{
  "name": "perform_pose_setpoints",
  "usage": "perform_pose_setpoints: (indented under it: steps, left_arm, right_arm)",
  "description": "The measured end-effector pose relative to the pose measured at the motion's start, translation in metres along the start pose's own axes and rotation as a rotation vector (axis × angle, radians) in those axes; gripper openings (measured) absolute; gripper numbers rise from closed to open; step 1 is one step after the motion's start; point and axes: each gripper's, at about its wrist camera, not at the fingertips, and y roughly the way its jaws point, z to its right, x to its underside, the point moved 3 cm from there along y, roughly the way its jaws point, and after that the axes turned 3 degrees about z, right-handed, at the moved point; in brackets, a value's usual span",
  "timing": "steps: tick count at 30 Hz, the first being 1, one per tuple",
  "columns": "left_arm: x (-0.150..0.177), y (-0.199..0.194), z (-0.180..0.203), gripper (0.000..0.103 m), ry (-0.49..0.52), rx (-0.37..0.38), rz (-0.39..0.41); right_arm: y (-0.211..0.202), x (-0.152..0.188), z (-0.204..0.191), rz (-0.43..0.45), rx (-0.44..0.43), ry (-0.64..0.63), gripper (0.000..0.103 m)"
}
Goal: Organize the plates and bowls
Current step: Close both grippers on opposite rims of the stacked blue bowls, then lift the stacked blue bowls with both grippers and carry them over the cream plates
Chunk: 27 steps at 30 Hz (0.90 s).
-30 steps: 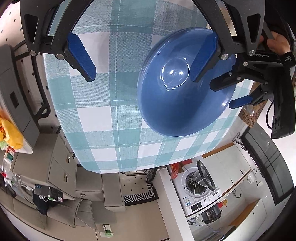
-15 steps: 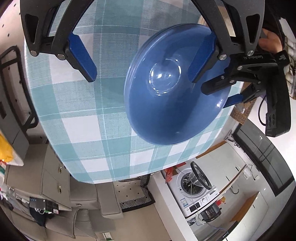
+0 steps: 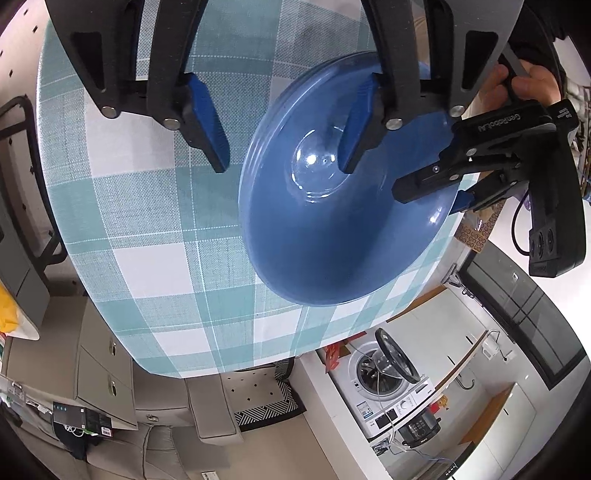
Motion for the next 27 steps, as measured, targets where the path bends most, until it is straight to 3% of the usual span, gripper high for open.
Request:
perform_pose_setpoints:
  steps: [4,9,27]
  left_arm:
    - [0.0005,0.0001,0.0,0.055,-0.003,0.004,0.001]
    - [0.0022,0.0012,0.0036,0.036,0.011,0.01,-0.018]
    - [0.0012,-0.0007,0.009,0.029,0.031,-0.024,-0.001]
  right_arm:
    - [-0.0006,0.0006,0.0007,0.002,0.003,0.006,0.05]
    - [-0.0005,0.0011,0.001,0.004,0.008,0.005,0.04]
    - [-0.0036,0.0043,0.0005,0.008,0.051,-0.012,0.034]
